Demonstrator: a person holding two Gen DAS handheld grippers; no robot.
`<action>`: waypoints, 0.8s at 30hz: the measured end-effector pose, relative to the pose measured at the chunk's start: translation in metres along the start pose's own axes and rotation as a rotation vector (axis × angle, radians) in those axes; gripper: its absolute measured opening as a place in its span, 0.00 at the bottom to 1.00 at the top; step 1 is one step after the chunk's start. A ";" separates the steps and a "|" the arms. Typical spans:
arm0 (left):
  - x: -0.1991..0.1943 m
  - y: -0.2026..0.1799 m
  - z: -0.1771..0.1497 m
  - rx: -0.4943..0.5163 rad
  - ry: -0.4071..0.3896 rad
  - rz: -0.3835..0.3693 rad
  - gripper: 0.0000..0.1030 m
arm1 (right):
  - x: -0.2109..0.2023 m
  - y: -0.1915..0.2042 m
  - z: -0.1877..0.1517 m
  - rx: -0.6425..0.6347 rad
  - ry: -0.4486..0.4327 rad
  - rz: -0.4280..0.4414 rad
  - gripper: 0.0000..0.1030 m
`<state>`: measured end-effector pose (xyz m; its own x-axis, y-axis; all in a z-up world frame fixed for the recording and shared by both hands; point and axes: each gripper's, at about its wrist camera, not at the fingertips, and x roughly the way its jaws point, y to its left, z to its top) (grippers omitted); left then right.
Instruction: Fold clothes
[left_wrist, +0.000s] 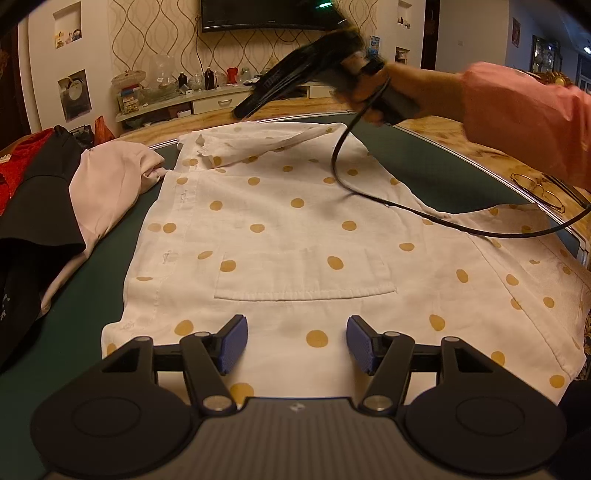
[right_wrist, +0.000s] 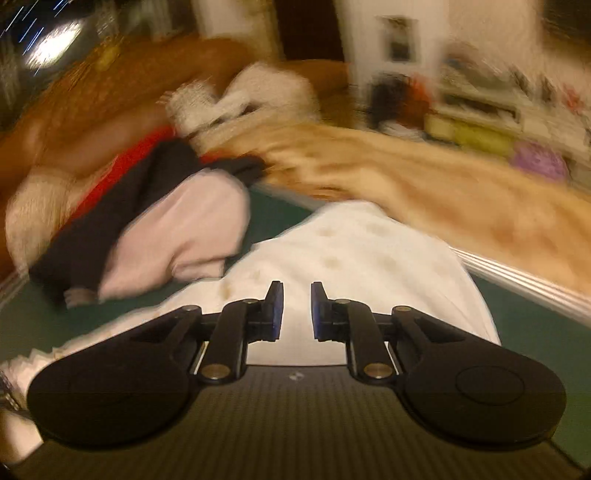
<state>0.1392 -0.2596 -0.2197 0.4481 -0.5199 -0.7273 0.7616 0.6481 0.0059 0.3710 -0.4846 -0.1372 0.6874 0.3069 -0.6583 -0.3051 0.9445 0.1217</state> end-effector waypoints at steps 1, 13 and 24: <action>0.000 0.000 0.000 0.000 0.000 -0.001 0.63 | 0.012 0.014 0.004 -0.094 0.023 -0.009 0.19; -0.001 0.002 -0.003 -0.005 -0.016 -0.013 0.64 | 0.054 0.029 0.005 -0.218 0.213 0.021 0.15; -0.002 0.003 -0.005 -0.010 -0.029 -0.021 0.65 | 0.044 0.031 0.015 -0.269 0.131 -0.012 0.05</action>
<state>0.1385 -0.2537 -0.2219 0.4457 -0.5495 -0.7067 0.7663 0.6423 -0.0161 0.4016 -0.4396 -0.1516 0.6062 0.2617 -0.7511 -0.4733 0.8776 -0.0763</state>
